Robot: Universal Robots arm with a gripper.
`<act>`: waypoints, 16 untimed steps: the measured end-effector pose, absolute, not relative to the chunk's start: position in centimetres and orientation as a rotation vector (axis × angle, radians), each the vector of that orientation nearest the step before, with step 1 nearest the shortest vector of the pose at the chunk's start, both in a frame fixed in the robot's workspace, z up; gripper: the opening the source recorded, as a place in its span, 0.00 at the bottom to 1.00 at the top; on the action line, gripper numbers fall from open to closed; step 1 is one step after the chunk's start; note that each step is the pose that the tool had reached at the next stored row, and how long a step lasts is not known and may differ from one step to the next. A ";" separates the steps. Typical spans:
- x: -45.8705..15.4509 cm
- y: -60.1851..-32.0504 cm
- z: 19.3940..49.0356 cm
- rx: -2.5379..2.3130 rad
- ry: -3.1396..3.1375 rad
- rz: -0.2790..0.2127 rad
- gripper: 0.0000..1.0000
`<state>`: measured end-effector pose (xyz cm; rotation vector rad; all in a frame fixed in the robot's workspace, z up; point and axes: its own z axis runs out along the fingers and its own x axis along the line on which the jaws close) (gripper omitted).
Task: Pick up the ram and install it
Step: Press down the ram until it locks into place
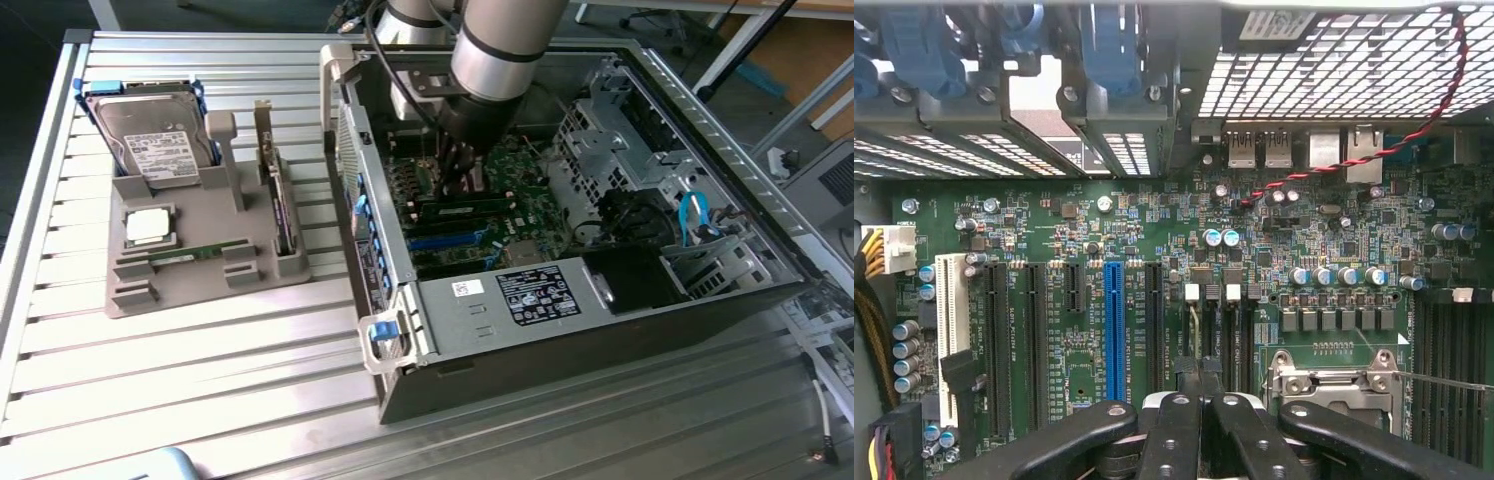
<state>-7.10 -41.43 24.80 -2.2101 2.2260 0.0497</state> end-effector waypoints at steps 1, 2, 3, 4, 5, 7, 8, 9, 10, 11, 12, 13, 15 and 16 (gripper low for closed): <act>-7.1 -41.4 24.8 -2.210 2.226 0.050 0.11; -7.1 -41.4 24.7 -2.210 2.226 0.050 0.11; -7.1 -41.4 24.7 -2.210 2.226 0.050 0.11; -7.1 -41.4 24.6 -2.210 2.226 0.050 0.11; -7.1 -41.4 24.6 -2.210 2.226 0.050 0.11; -7.1 -41.4 24.5 -2.210 2.226 0.050 0.11; -7.1 -41.4 24.5 -2.210 2.226 0.050 0.11; -7.1 -41.4 24.5 -2.210 2.226 0.050 0.11; -7.1 -41.4 24.5 -2.210 2.226 0.050 0.11; -7.1 -41.4 24.5 -2.210 2.226 0.050 0.11; -7.1 -41.4 24.5 -2.210 2.226 0.050 0.11; -7.1 -41.4 24.4 -2.210 2.226 0.050 0.11; -7.1 -41.4 24.4 -2.210 2.226 0.050 0.11; -7.1 -41.4 24.4 -2.210 2.226 0.050 0.11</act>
